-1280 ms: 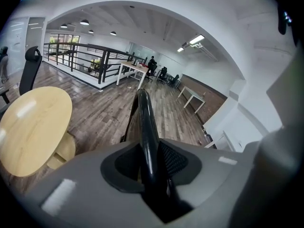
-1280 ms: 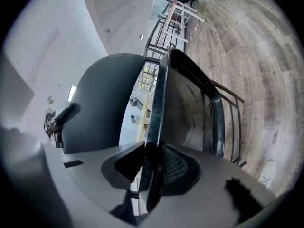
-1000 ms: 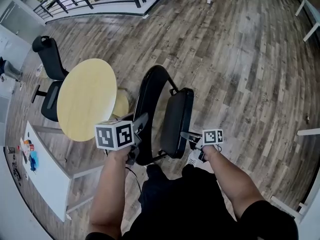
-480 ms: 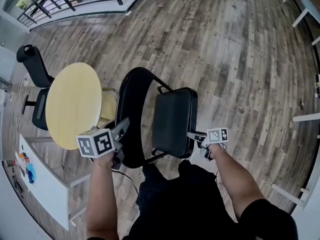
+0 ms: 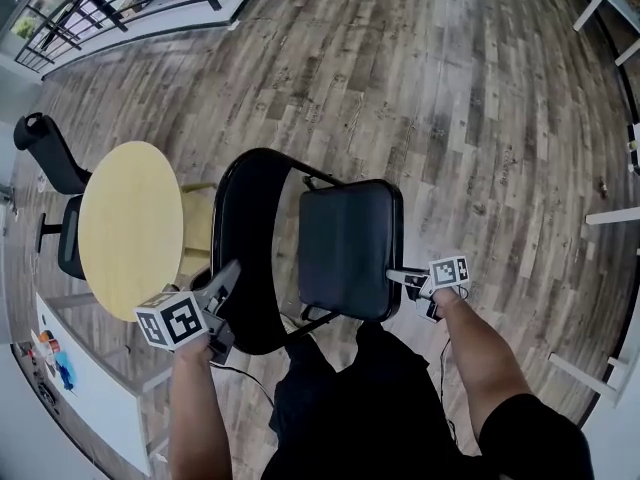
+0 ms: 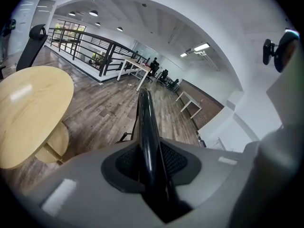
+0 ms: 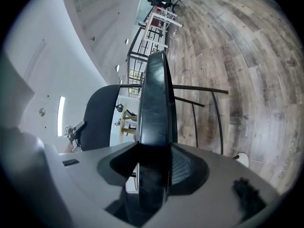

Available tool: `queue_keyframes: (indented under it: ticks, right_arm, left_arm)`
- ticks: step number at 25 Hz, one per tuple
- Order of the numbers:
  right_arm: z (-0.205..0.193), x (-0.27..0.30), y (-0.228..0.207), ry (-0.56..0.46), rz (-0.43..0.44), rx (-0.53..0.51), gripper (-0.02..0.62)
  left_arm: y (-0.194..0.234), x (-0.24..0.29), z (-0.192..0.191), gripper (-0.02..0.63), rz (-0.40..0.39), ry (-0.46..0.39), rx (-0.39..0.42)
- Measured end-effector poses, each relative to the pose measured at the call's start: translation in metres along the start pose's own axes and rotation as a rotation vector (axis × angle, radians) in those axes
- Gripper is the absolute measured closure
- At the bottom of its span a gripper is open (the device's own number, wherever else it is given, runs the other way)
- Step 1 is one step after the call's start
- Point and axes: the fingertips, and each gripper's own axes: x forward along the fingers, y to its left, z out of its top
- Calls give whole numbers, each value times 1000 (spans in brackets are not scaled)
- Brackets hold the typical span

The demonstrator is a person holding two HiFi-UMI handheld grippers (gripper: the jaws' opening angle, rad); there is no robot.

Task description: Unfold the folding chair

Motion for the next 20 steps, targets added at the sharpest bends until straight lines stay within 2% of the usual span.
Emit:
queue_keyframes:
  ticks: [11, 14, 18, 20]
  right_arm:
    - [4, -8, -33, -3, 60, 56, 416]
    - [6, -10, -43, 2, 73, 9, 416]
    - [5, -16, -62, -1, 98, 23, 414]
    - [7, -19, -71, 2, 96, -23, 414]
  left_arm:
    - [46, 2, 1, 503, -43, -12, -32]
    - [56, 3, -2, 505, -48, -6, -50]
    - [71, 6, -8, 503, -65, -13, -65]
    - [78, 5, -12, 503, -75, -19, -72]
